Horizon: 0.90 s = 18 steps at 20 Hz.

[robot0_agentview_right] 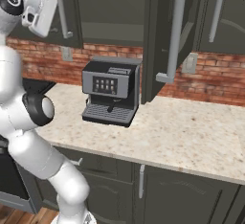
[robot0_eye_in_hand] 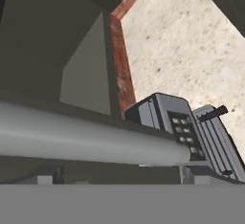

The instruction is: Close all open cabinet doors.

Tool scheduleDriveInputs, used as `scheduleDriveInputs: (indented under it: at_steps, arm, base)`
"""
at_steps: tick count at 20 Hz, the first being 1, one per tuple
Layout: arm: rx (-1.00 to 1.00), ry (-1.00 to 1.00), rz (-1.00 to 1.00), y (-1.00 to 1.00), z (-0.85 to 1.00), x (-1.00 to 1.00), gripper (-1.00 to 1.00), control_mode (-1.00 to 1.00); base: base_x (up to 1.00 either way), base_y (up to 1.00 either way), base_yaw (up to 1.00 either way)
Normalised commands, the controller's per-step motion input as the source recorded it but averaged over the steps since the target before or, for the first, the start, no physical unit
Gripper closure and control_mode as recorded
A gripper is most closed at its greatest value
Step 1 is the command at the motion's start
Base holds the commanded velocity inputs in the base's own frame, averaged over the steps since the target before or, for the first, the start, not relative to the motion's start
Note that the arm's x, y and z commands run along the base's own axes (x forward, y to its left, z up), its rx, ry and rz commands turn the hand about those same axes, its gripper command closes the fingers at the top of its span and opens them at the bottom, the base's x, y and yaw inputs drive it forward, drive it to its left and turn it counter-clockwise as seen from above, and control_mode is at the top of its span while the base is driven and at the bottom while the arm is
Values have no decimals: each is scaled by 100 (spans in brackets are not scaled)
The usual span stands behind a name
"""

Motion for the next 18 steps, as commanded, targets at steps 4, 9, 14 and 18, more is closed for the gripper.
scheduleDriveInputs:
  at_steps: [4, 9, 14, 18]
  arm:
    - [6, 0, 12, -12, 0, 46, -100, -100]
    - [5, 0, 12, -9, -1, 38, -100, -100]
    - [6, 0, 13, -6, -3, 37, -100, -100]
    - [6, 0, 13, -3, -2, 37, -100, -100]
  base:
    - [0, 0, 0]
    - [0, 0, 0]
    - [0, 0, 0]
    - [0, 0, 0]
